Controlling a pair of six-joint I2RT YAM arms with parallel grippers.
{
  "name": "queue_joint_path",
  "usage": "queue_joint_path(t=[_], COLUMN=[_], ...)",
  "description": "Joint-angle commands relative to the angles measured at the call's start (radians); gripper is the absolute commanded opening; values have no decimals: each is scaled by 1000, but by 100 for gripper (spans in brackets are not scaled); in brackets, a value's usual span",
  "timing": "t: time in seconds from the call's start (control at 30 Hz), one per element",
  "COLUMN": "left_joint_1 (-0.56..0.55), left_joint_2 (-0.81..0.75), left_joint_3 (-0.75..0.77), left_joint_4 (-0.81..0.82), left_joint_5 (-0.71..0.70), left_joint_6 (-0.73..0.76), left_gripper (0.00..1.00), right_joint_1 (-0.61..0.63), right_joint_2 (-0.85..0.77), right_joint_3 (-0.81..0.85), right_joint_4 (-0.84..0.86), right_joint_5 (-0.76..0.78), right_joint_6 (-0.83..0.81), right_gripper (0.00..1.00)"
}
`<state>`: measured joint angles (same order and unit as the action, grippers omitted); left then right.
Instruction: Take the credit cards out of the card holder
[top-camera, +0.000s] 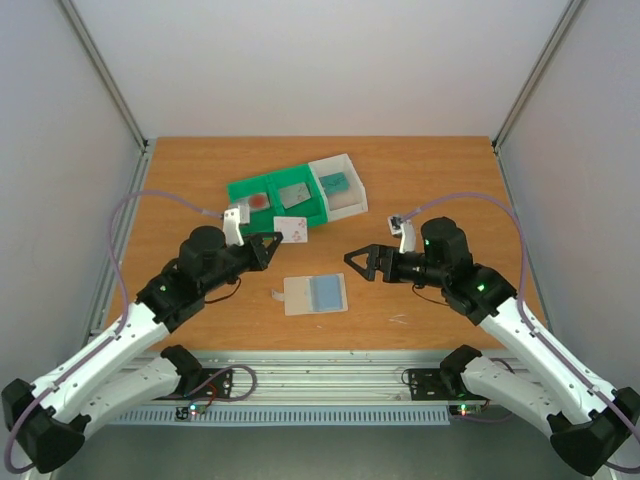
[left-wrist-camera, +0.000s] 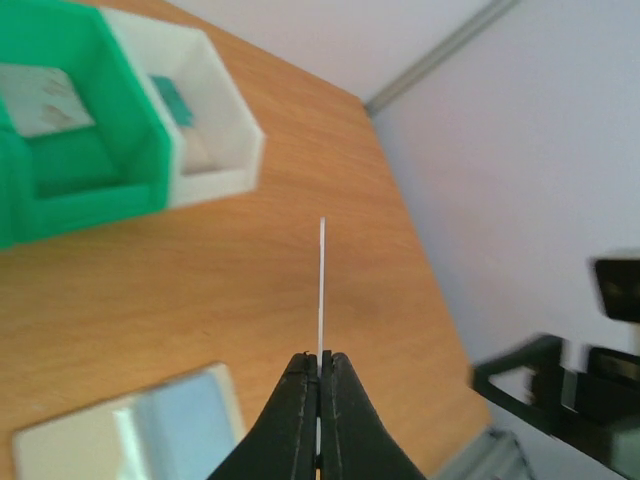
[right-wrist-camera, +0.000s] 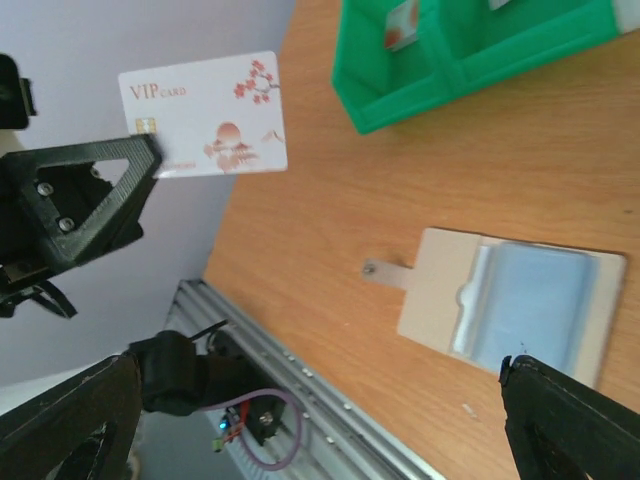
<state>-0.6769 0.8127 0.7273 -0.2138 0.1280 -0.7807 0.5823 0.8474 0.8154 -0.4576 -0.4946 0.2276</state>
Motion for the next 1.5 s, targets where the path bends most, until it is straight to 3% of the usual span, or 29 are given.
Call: queue_joint_path(t=[0.0,0.13,0.37,0.57,0.83,1.47], left_joint_1=[41,130,210,282,302,303], left_joint_2=[47,148,414,631,850,1093], left_joint_3=[34,64,214,305,423,622], left_joint_4=[12,65,119,167,203,142], left_joint_5=[-192,-179,-156,-61,-51,-93], left_joint_6=[108,107,129,84,28,-58], left_gripper=[0,0,0,1,0,1], right_joint_1=[-1,-1,-4,-6,-6,-6], right_joint_2=[-33,-48,35,8,26,36], right_joint_3=[56,56,152,133,139,132], right_joint_4=[-132,-164,-375,-337,-329,-300], right_joint_5=[133,210,429,396,358,325], right_joint_6=[-53,-61,-11,-68,-89,-90], right_gripper=[98,98,99,98,99,99])
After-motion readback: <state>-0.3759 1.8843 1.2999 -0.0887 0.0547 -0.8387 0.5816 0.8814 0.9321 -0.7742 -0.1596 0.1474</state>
